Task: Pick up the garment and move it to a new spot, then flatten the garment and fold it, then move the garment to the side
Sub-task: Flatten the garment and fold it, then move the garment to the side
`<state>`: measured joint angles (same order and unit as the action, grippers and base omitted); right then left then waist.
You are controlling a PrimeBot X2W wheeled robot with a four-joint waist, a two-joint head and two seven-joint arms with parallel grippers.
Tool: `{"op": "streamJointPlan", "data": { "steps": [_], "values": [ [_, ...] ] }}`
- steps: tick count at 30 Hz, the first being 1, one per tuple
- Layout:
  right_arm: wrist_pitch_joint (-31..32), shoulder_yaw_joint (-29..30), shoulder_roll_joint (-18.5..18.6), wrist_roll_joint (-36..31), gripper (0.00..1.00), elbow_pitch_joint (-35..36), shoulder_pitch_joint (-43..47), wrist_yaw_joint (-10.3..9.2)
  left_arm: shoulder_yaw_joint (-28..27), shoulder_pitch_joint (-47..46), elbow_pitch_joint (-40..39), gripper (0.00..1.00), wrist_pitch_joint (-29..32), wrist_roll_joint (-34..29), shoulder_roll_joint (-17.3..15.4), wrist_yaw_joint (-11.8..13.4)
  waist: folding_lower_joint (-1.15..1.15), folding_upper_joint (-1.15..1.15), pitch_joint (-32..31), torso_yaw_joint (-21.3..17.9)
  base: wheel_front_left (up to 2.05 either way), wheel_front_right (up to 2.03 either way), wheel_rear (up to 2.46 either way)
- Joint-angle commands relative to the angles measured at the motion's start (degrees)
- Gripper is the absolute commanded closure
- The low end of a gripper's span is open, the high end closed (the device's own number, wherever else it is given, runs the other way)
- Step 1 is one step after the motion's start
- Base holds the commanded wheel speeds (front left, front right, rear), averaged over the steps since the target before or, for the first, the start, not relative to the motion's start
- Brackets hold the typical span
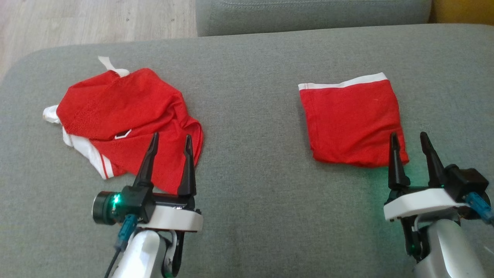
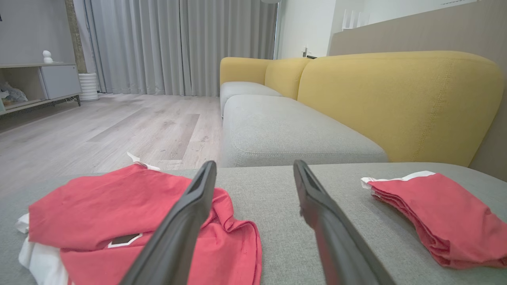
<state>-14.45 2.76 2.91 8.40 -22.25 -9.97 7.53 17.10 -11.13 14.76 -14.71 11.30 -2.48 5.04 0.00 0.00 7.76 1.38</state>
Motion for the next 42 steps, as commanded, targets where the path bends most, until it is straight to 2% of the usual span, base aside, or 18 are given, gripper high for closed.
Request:
{"op": "streamJointPlan", "data": {
  "steps": [1,7,20,26,27,28,35,42],
  "values": [
    [-0.54,-1.03,-0.03,-0.59,0.0,2.08,-1.43,-0.04,-2.0,-1.18,-1.57,0.0,-0.29,0.51,-0.4,-0.05,0.0,0.0,0.29,0.2,0.0,0.0,0.0],
    [1.08,1.53,-0.03,-2.94,0.0,-0.15,-4.91,-0.04,-1.57,-2.49,-1.99,0.0,-0.29,0.22,-0.4,-0.23,0.0,0.0,2.72,1.22,0.0,0.0,0.0],
    [10.62,13.3,-0.03,-9.72,0.0,-14.62,-19.09,-0.04,-0.06,-5.36,-1.51,0.0,-0.29,-0.37,-0.4,-0.72,0.0,0.0,8.62,4.55,0.0,0.0,0.0],
    [15.78,11.95,-0.02,-10.66,0.0,-22.56,-22.34,-0.04,0.17,-6.15,-1.46,0.0,-0.29,-0.31,-0.4,-0.44,0.0,0.0,9.27,5.05,0.0,0.0,0.0],
    [16.23,11.15,0.15,-10.65,0.85,-23.5,-22.62,-0.04,0.18,-6.19,-1.4,0.0,-0.29,-0.31,-0.4,-0.38,0.0,0.0,9.17,4.97,0.0,0.0,0.0],
    [16.3,10.44,0.56,-10.76,1.0,-24.14,-22.83,-0.04,0.18,-6.2,-1.32,0.0,-0.29,-0.32,-0.4,-0.33,0.0,0.0,9.01,4.86,0.0,0.0,0.0],
    [14.03,5.87,5.75,-12.27,1.0,-23.34,-24.37,-0.04,-0.47,-5.78,-1.16,0.0,-0.29,-0.49,-0.4,-0.21,0.0,0.0,7.37,3.16,0.0,0.0,0.0],
    [16.51,1.54,15.77,-12.95,1.0,-20.3,-23.87,-0.04,-0.64,-5.51,-1.79,0.0,-0.29,-0.3,-0.4,-0.04,0.0,0.0,7.16,2.12,0.0,0.0,0.0]
  ]
}}
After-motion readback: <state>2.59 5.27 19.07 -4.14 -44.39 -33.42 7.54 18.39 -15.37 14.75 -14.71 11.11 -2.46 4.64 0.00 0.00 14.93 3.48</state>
